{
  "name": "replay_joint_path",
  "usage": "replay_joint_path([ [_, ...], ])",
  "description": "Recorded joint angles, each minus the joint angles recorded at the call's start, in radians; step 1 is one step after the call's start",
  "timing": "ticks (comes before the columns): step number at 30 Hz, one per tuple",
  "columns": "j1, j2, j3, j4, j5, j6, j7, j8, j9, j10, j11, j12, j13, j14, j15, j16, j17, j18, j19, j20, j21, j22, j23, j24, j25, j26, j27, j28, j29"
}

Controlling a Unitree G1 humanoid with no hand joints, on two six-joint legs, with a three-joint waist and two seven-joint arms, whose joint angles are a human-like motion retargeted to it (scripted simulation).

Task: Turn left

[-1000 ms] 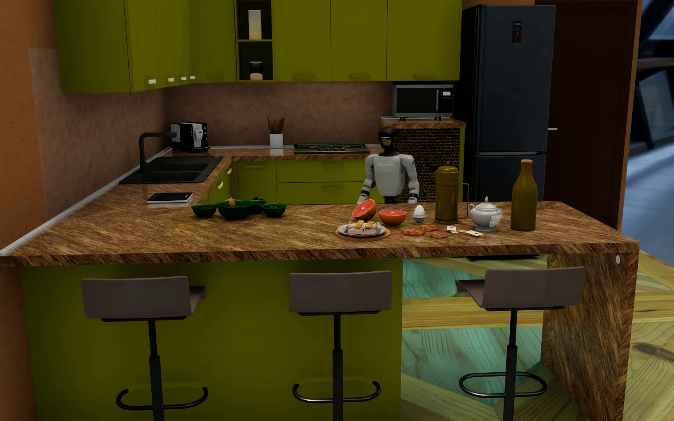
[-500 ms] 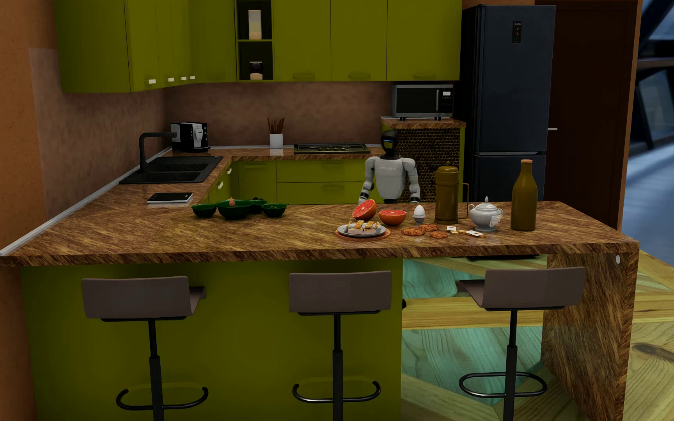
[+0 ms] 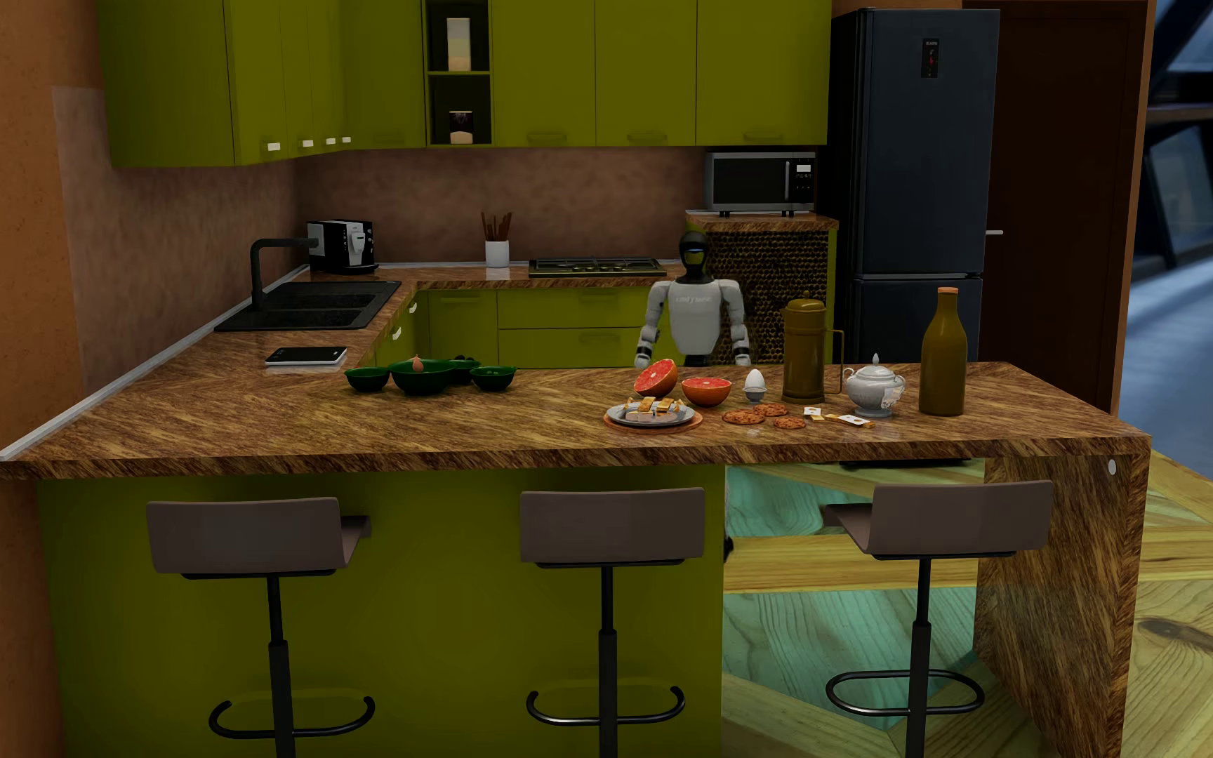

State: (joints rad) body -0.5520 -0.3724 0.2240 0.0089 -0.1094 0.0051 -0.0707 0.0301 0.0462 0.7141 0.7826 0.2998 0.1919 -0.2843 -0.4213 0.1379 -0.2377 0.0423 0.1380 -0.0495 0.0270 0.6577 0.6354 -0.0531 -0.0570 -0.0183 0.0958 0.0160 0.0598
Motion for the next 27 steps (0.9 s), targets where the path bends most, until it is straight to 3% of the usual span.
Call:
replay_joint_path([
  [1,-0.015,0.011,0.016,0.016,-0.014,0.010,0.032,-0.033,-0.009,0.071,-0.008,-0.023,-0.008,-0.092,0.005,-0.005,-0.010,0.075,-0.013,0.014,0.009,-0.026,0.003,-0.003,0.017,0.000,0.017,0.008,-0.005],
  [2,-0.011,0.012,-0.003,0.039,-0.011,0.025,0.064,-0.051,-0.031,0.148,0.001,-0.022,-0.036,-0.143,-0.003,0.015,0.012,0.101,-0.064,0.001,0.019,-0.037,-0.011,0.003,0.036,0.000,0.031,0.003,-0.022],
  [3,0.014,0.004,-0.028,0.049,-0.016,0.031,0.056,-0.051,-0.036,0.131,0.036,-0.057,-0.064,-0.120,-0.023,0.042,0.048,-0.070,-0.036,0.002,0.029,-0.007,-0.029,0.010,0.055,0.009,0.019,-0.011,-0.047],
  [4,0.016,-0.005,-0.042,0.035,-0.022,0.034,0.045,-0.044,-0.043,0.104,0.070,-0.084,-0.048,0.006,-0.038,0.044,0.056,-0.086,-0.035,0.006,0.057,0.001,-0.073,0.007,0.077,0.022,-0.009,-0.025,-0.071],
  [5,0.018,-0.026,-0.058,0.015,-0.026,0.021,0.036,-0.024,-0.037,0.093,0.121,-0.088,-0.056,0.020,-0.019,0.036,0.072,-0.087,-0.031,0.025,0.059,0.007,-0.067,-0.002,0.095,0.027,-0.040,-0.039,-0.086],
  [7,0.021,0.007,-0.016,-0.024,-0.021,-0.019,0.006,0.007,-0.048,0.010,0.027,-0.028,-0.019,0.076,-0.034,-0.010,0.065,-0.090,-0.036,0.011,0.048,-0.006,-0.067,-0.038,0.083,0.027,-0.062,-0.060,-0.088],
  [8,0.017,0.021,0.031,-0.019,-0.024,-0.025,0.002,-0.014,-0.047,-0.012,-0.022,-0.022,-0.020,0.042,-0.003,-0.033,0.042,-0.079,-0.028,0.037,0.047,-0.017,-0.047,-0.068,0.071,0.016,-0.057,-0.055,-0.082],
  [9,0.007,0.043,0.051,0.005,-0.025,-0.016,0.030,-0.036,-0.038,0.030,-0.053,-0.002,-0.043,-0.074,0.014,-0.020,0.032,0.000,-0.027,0.017,0.047,-0.033,-0.043,-0.089,0.062,0.008,-0.047,-0.042,-0.069],
  [10,-0.002,0.050,0.044,0.033,-0.028,-0.003,0.062,-0.051,-0.032,0.124,-0.050,0.012,-0.075,-0.182,0.012,-0.009,0.036,0.058,-0.025,0.027,0.037,-0.030,-0.034,-0.087,0.051,0.011,-0.045,-0.032,-0.056],
  [11,0.024,0.043,0.018,0.061,-0.028,0.018,0.074,-0.058,-0.039,0.199,-0.022,0.024,-0.080,-0.257,-0.005,0.016,0.043,0.080,-0.019,0.006,0.034,-0.025,-0.055,-0.057,0.044,0.029,-0.049,-0.018,-0.046],
  [12,0.038,0.033,-0.015,0.079,-0.030,0.027,0.060,-0.065,-0.038,0.170,0.020,0.001,-0.088,-0.161,-0.027,0.062,0.064,-0.146,-0.014,0.006,0.053,0.012,-0.045,-0.009,0.045,0.052,-0.062,-0.017,-0.052],
  [13,0.038,0.003,-0.035,0.059,-0.034,0.022,0.047,-0.050,-0.029,0.151,0.090,-0.021,-0.076,-0.062,-0.023,0.085,0.079,-0.091,-0.011,0.018,0.065,0.031,-0.064,0.036,0.049,0.074,-0.065,-0.017,-0.061],
  [14,0.025,-0.053,-0.063,0.031,-0.021,-0.005,0.029,-0.004,-0.026,0.136,0.183,-0.025,-0.060,-0.043,0.020,0.081,0.103,-0.090,-0.024,0.029,0.062,0.038,-0.075,0.061,0.051,0.086,-0.060,-0.014,-0.067],
  [16,0.023,-0.087,-0.073,-0.012,0.022,-0.064,0.017,0.004,-0.030,0.066,0.070,0.030,-0.026,0.001,0.001,0.031,0.065,-0.093,-0.067,0.015,0.017,-0.001,-0.048,0.032,0.035,0.073,-0.069,0.008,-0.042],
  [17,0.030,-0.070,-0.051,-0.016,0.026,-0.059,-0.001,-0.006,-0.024,0.050,0.041,0.020,-0.003,-0.024,0.012,0.019,0.035,-0.098,-0.068,0.017,0.015,0.005,-0.024,0.008,0.025,0.065,-0.074,0.032,-0.028],
  [20,0.017,-0.016,0.019,0.061,0.014,0.012,0.058,-0.084,-0.024,0.088,-0.031,-0.040,-0.026,-0.152,0.038,-0.004,0.021,0.051,-0.078,-0.019,0.040,-0.031,-0.035,-0.029,0.031,0.122,-0.016,0.009,-0.026],
  [21,0.013,-0.019,-0.003,0.077,0.008,0.032,0.064,-0.093,-0.032,0.101,-0.014,-0.028,-0.060,-0.155,0.024,0.022,0.032,-0.044,-0.075,-0.012,0.045,-0.016,-0.044,-0.025,0.038,0.135,-0.009,-0.024,-0.032],
  [22,0.028,-0.016,-0.019,0.085,0.003,0.046,0.068,-0.090,-0.023,0.077,0.015,-0.041,-0.074,-0.043,0.005,0.049,0.056,-0.154,-0.072,-0.005,0.049,0.007,-0.062,-0.015,0.051,0.147,-0.022,-0.048,-0.043],
  [23,0.033,-0.039,-0.034,0.057,-0.013,0.044,0.057,-0.081,-0.012,0.055,0.078,-0.079,-0.057,0.022,0.007,0.056,0.064,-0.103,-0.065,0.019,0.058,0.011,-0.078,-0.002,0.067,0.155,-0.055,-0.063,-0.058],
  [25,0.047,-0.048,-0.055,0.023,0.000,0.022,0.033,-0.021,0.001,0.013,0.108,-0.050,-0.037,0.050,0.023,0.022,0.080,-0.105,-0.067,0.009,0.063,0.021,-0.081,0.000,0.080,0.098,-0.072,-0.065,-0.070],
  [26,0.043,-0.012,-0.032,0.000,-0.003,-0.004,0.024,0.007,-0.007,-0.009,0.033,-0.020,-0.009,0.069,-0.032,-0.005,0.058,-0.110,-0.061,0.016,0.053,-0.009,-0.082,-0.002,0.080,0.063,-0.064,-0.059,-0.065],
  [27,0.043,0.002,0.009,-0.002,-0.006,0.000,0.011,-0.013,-0.012,-0.018,0.005,-0.029,-0.017,0.050,-0.020,-0.005,0.031,-0.088,-0.042,-0.015,0.029,-0.009,-0.029,-0.010,0.076,0.031,-0.048,-0.022,-0.056],
])
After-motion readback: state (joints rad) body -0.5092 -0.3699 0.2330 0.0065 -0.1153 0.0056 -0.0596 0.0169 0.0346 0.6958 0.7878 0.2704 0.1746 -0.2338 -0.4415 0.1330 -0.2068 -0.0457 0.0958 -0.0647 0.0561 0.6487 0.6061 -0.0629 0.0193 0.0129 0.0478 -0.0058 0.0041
